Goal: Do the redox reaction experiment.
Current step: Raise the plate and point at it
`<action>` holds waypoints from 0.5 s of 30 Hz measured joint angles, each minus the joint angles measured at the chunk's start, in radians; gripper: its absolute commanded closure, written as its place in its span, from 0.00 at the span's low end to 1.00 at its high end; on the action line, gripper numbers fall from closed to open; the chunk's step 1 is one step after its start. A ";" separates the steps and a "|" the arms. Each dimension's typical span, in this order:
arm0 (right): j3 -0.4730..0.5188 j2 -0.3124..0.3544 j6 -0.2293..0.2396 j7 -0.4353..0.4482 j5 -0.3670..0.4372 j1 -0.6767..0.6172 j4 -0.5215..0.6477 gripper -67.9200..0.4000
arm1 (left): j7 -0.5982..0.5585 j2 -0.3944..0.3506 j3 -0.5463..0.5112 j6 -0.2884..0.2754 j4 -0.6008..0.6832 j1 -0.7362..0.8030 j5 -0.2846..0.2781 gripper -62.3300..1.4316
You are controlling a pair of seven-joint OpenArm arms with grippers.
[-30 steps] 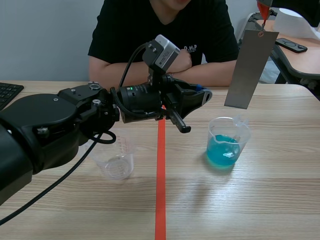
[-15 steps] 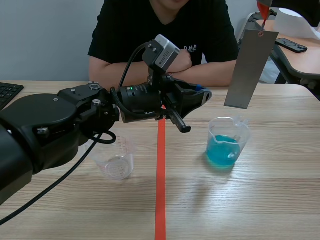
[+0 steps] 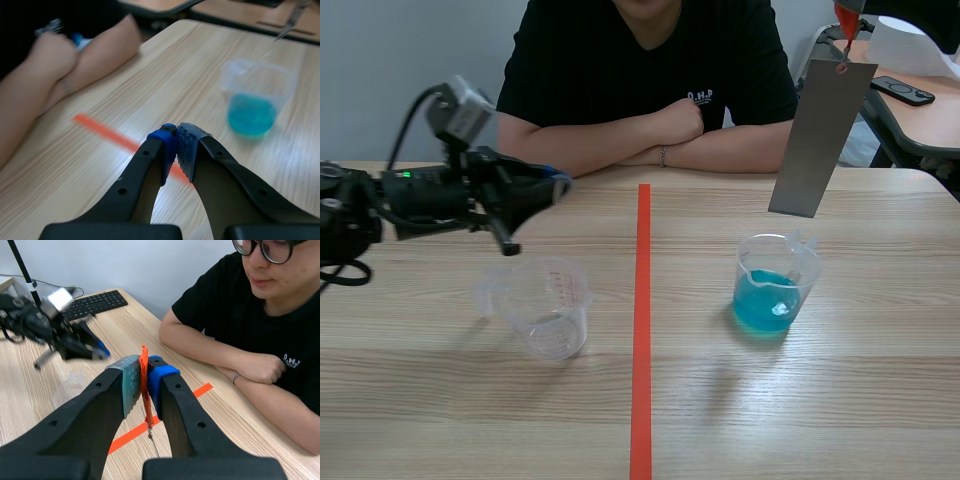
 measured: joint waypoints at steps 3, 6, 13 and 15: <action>0.000 0.000 0.000 0.000 0.000 0.000 0.000 0.97 | -0.083 -0.145 0.000 -0.004 0.001 0.020 -0.050 0.94; 0.000 0.000 0.000 0.000 0.000 0.000 0.000 0.97 | -0.180 -0.287 -0.001 -0.008 0.002 0.081 -0.092 0.94; 0.000 0.000 0.000 0.000 0.000 0.000 0.000 0.97 | -0.366 -0.492 -0.111 -0.008 0.003 0.384 -0.114 0.94; 0.000 0.000 0.000 0.000 0.000 0.000 0.000 0.97 | -0.424 -0.516 -0.180 -0.008 0.003 0.500 -0.114 0.94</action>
